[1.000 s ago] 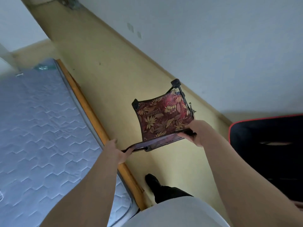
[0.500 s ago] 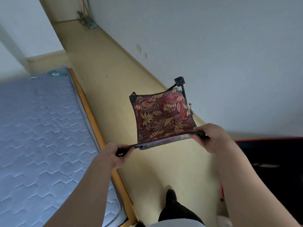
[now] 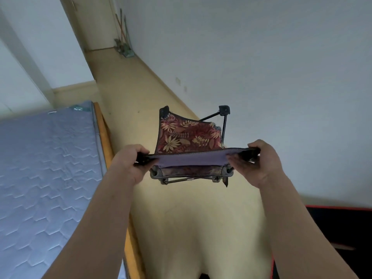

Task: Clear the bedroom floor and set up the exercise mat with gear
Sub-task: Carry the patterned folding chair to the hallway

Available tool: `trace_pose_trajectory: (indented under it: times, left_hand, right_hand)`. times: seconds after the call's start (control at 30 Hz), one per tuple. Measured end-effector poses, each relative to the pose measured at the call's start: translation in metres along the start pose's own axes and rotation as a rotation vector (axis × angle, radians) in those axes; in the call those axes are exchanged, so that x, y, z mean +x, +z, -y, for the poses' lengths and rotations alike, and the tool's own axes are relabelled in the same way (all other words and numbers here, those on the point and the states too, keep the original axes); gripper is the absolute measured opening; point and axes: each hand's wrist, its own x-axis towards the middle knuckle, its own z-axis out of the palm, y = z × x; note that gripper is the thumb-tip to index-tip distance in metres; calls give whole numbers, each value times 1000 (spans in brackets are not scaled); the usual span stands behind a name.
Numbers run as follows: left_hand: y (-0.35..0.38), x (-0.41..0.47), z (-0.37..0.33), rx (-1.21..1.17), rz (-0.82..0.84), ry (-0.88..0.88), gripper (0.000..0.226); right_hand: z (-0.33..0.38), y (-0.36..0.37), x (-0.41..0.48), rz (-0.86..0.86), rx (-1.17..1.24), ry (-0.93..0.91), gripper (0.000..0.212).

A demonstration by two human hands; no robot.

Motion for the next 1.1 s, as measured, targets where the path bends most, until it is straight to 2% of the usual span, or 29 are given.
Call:
trace_pose_trajectory:
  times: [0.27,0.63,0.87,1.1]
  left_hand:
    - [37,10,-3,-133,-88,37,11]
    - [55,42,-42,-362,-219,83,12]
    - [53,99,-83,-406,-263,103,11]
    - [61,201,-167,-381,-264,118,15]
  right_hand:
    - [36,14,39,12,-181,-10,17]
    - [47,82,101,93,-151,54,13]
    - [39,158,156,129,-174,62,11]
    - [28,265,236,107,-222,42,10]
